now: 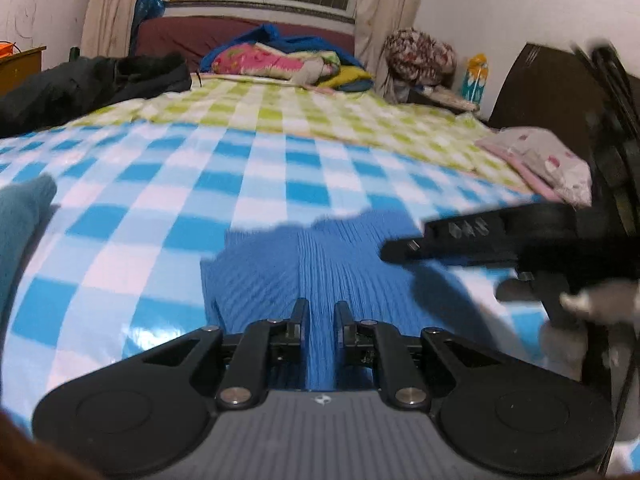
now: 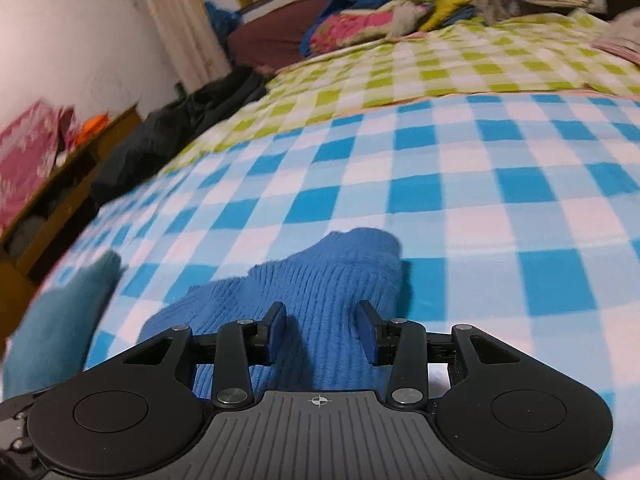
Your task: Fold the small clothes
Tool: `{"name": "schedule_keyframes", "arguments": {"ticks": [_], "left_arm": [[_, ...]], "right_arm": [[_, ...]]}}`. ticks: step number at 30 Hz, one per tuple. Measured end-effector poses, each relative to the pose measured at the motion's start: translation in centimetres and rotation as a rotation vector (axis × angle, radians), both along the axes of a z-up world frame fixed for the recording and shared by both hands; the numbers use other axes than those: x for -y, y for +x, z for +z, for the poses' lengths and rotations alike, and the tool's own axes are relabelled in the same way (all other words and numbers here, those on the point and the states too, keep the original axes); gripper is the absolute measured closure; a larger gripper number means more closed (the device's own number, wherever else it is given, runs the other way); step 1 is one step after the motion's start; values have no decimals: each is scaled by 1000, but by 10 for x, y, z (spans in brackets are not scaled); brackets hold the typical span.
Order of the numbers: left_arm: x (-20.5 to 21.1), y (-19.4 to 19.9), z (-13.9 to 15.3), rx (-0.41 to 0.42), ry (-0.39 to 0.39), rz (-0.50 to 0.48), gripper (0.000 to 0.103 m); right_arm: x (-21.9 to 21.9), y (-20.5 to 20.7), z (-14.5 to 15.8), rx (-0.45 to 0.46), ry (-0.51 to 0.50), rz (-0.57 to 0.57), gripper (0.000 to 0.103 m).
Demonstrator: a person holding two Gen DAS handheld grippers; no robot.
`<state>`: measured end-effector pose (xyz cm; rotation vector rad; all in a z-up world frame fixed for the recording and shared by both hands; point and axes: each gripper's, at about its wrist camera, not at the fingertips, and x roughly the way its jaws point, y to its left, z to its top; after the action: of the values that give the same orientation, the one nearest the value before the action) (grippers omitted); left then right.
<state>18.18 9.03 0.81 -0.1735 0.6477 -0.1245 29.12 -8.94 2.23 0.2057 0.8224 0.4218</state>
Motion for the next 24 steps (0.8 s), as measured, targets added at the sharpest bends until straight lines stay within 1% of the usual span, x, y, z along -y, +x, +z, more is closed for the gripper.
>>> {"name": "schedule_keyframes", "arguments": {"ticks": [2,3,6,8,11,15,18,20,22,24], "left_arm": [[2,-10,-6,5,29,3,84],[2,-15,-7,5,32,3,84],[-2,-23,-8,-1,24,11,84],[-5,-27,-5,-9,7,22,84],[-6,-41,3,4,-21,24,84],[-2,-62,2,10,-24,11,84],[0,-72,-7,-11,-22,0,84],[3,-74,-12,-22,2,-5,83],[6,-72,-16,-26,24,-4,83],[5,-70,-17,-37,20,-1,83]], "right_arm": [[-12,1,-4,4,-24,37,63],[-18,-1,-5,18,-43,57,63],[-36,-12,-6,79,-127,113,63],[-39,-18,-4,97,-147,125,63],[-29,-30,9,107,-132,104,63],[-7,-57,23,128,-134,83,57],[7,-78,22,112,-150,75,54],[13,-89,14,81,-144,81,49],[15,-96,4,47,-139,77,49],[16,-99,-5,4,-113,57,49]]}}
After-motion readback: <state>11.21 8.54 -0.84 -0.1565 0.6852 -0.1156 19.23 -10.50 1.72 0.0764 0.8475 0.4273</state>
